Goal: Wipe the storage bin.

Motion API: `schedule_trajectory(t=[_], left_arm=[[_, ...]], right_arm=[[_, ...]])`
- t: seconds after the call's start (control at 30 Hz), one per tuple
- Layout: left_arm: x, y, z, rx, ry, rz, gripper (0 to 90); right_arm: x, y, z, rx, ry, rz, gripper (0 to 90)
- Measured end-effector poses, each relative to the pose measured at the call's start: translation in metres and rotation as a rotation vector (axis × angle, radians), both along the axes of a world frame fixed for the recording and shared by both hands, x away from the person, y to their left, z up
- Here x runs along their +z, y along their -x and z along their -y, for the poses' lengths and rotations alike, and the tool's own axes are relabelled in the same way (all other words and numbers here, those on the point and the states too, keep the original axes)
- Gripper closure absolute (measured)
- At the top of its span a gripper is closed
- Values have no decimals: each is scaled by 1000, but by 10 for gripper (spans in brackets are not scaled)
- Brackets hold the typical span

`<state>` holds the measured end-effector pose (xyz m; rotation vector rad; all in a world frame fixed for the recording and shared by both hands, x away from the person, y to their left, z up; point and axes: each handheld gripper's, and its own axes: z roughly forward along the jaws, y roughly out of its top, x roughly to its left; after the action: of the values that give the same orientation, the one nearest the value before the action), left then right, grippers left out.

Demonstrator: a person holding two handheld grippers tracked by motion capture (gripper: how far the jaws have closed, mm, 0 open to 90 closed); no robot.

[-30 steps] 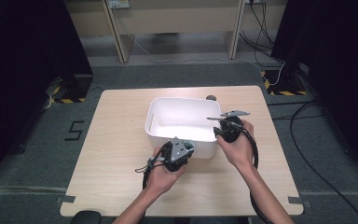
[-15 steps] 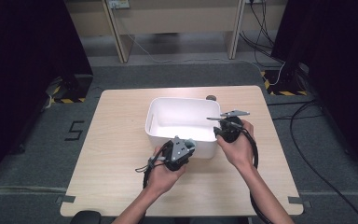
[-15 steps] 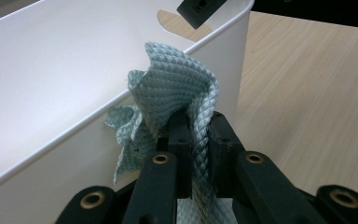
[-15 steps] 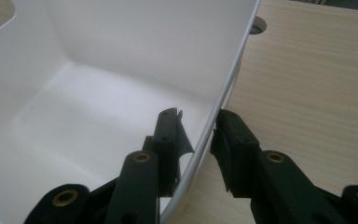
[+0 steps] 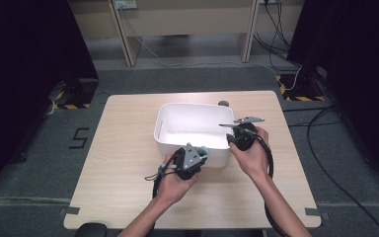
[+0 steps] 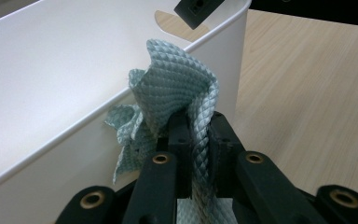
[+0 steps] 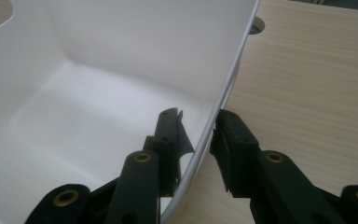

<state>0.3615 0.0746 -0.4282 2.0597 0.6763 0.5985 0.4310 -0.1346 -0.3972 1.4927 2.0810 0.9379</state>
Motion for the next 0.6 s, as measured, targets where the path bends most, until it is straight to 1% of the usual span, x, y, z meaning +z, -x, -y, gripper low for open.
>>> schedule_trajectory(t=[0.27, 0.43, 0.53, 0.6], left_arm=[[0, -1, 1, -7, -6, -7, 819], [0, -2, 2, -4, 0, -4, 819], [0, -1, 2, -6, -9, -4, 819], [-1, -2, 3, -6, -6, -5, 819]], right_arm=[[1, 0, 0, 2, 10, 3, 706], [1, 0, 0, -1, 15, 3, 707], [1, 0, 0, 0, 15, 5, 707], [1, 0, 0, 1, 17, 6, 708]])
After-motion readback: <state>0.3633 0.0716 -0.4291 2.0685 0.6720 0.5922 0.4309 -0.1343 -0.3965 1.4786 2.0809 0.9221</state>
